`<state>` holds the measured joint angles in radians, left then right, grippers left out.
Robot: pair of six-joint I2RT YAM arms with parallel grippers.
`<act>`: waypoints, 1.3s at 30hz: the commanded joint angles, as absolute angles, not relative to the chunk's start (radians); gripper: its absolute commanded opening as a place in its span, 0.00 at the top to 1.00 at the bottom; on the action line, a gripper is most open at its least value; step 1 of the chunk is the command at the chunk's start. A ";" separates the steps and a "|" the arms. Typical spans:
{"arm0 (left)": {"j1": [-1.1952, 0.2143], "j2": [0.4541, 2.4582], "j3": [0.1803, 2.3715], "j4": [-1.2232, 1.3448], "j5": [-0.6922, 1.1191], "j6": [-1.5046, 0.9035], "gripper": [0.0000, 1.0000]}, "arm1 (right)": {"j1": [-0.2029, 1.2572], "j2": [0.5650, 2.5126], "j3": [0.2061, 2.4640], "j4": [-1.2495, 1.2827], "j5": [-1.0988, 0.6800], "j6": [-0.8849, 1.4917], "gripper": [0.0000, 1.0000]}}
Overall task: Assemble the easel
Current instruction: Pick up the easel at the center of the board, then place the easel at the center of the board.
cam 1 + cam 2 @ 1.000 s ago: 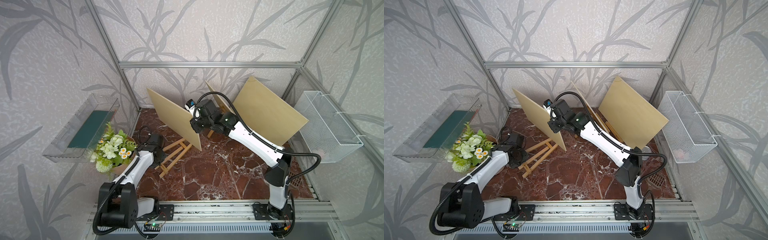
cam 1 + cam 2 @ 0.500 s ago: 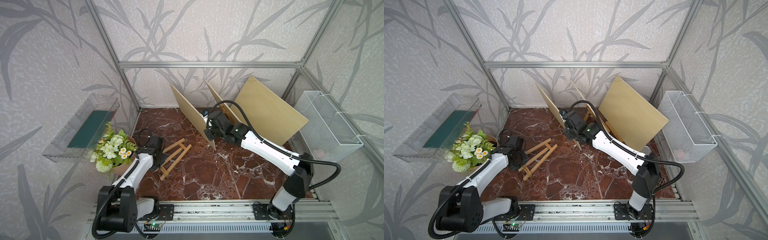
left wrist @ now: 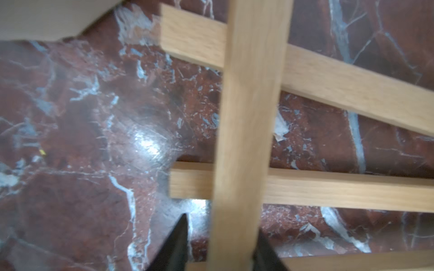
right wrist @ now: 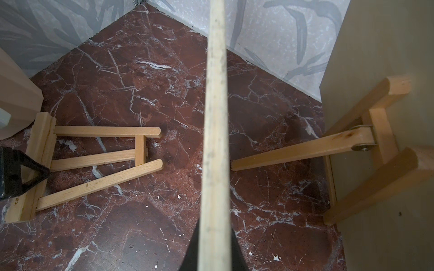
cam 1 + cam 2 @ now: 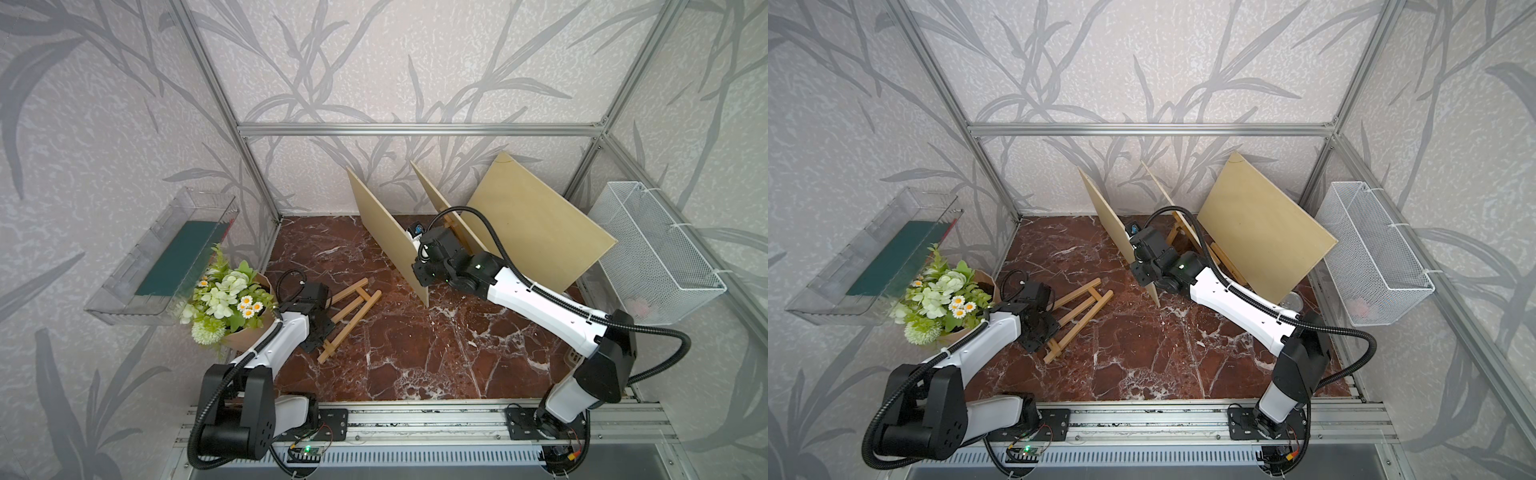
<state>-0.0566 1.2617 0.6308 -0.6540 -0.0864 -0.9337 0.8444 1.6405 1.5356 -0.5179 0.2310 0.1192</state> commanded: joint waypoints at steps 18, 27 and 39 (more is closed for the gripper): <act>-0.055 1.125 0.981 -0.645 0.074 -0.895 1.00 | 0.782 1.567 1.530 -0.459 0.064 0.092 1.00; -0.055 1.189 0.840 -0.211 0.246 -0.926 1.00 | 0.759 1.549 1.532 -0.468 0.024 0.046 1.00; -0.060 1.268 0.726 0.058 0.448 -0.815 1.00 | 0.761 1.535 1.541 -0.514 0.023 0.000 1.00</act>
